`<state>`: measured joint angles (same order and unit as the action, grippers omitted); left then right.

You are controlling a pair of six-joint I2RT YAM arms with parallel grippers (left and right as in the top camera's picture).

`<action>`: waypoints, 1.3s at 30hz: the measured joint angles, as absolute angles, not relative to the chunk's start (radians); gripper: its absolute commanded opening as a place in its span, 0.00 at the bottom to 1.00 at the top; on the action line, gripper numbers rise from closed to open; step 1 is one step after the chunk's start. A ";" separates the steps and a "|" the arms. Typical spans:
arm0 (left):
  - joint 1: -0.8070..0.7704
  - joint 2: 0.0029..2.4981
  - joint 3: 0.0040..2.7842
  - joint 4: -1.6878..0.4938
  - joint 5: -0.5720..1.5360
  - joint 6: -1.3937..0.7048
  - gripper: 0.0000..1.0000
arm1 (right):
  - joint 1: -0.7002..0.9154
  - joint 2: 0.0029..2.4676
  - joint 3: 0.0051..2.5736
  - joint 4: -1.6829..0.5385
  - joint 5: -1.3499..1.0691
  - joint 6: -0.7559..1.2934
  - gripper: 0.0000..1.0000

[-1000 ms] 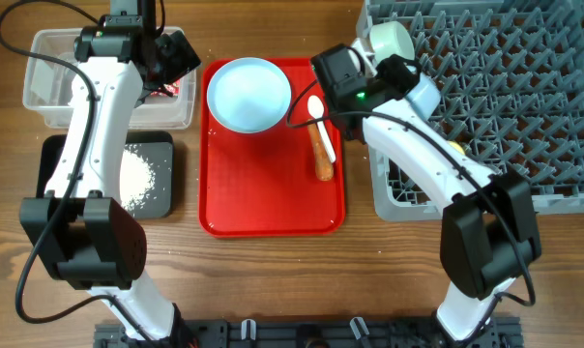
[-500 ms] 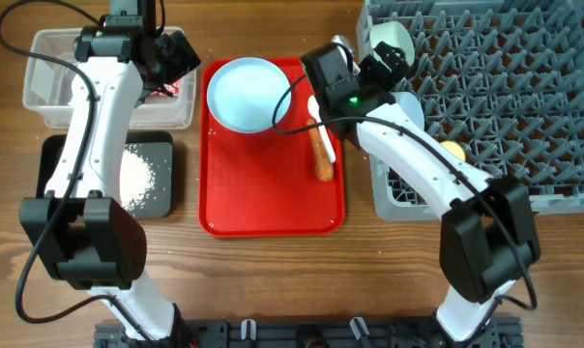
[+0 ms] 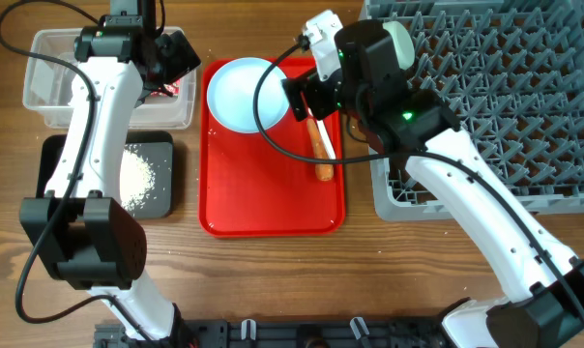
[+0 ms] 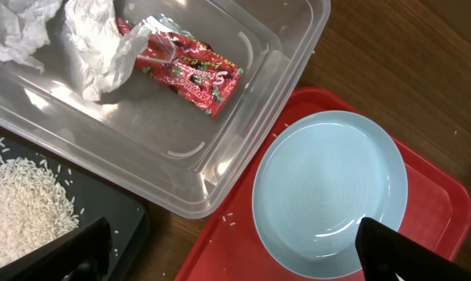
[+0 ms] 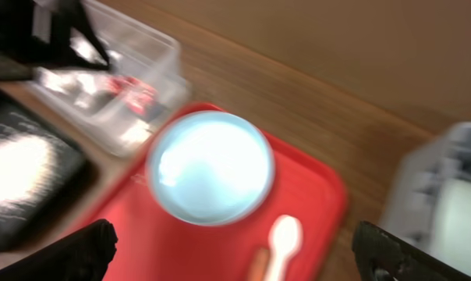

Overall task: Sort waste into correct bins and load items into the dishwasher rack
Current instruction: 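Move the right gripper to the edge of the light-blue plate, then grip the light-blue plate rim with the right gripper and tilt it up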

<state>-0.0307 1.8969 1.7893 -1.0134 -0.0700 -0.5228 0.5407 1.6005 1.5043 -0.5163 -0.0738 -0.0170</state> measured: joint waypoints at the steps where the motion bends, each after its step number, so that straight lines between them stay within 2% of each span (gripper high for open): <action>1: -0.031 1.897 1.789 -1.013 -0.070 -0.523 1.00 | 0.541 1.602 1.504 -0.503 -0.098 0.009 0.79; 7: -0.031 1.897 1.789 -1.014 -0.070 -0.523 1.00 | 0.541 1.662 1.500 -0.371 -0.049 0.202 0.78; 16: -0.031 1.897 1.789 -1.013 -0.070 -0.523 1.00 | 0.541 1.982 1.485 -0.189 0.011 0.402 0.72; 34: -0.031 1.897 1.789 -1.013 -0.070 -0.523 1.00 | 0.541 2.217 1.481 -0.134 0.017 0.472 0.35; 36: -0.031 1.897 1.789 -1.013 -0.070 -0.523 1.00 | 0.541 2.224 1.481 -0.133 0.017 0.471 0.27; 39: -0.031 1.897 1.789 -1.013 -0.070 -0.523 1.00 | 0.541 2.226 1.481 -0.133 0.017 0.471 0.22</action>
<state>-0.0307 1.8969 1.7893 -1.0130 -0.0700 -0.5228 0.5407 2.2257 1.4815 -0.1329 0.0170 0.4706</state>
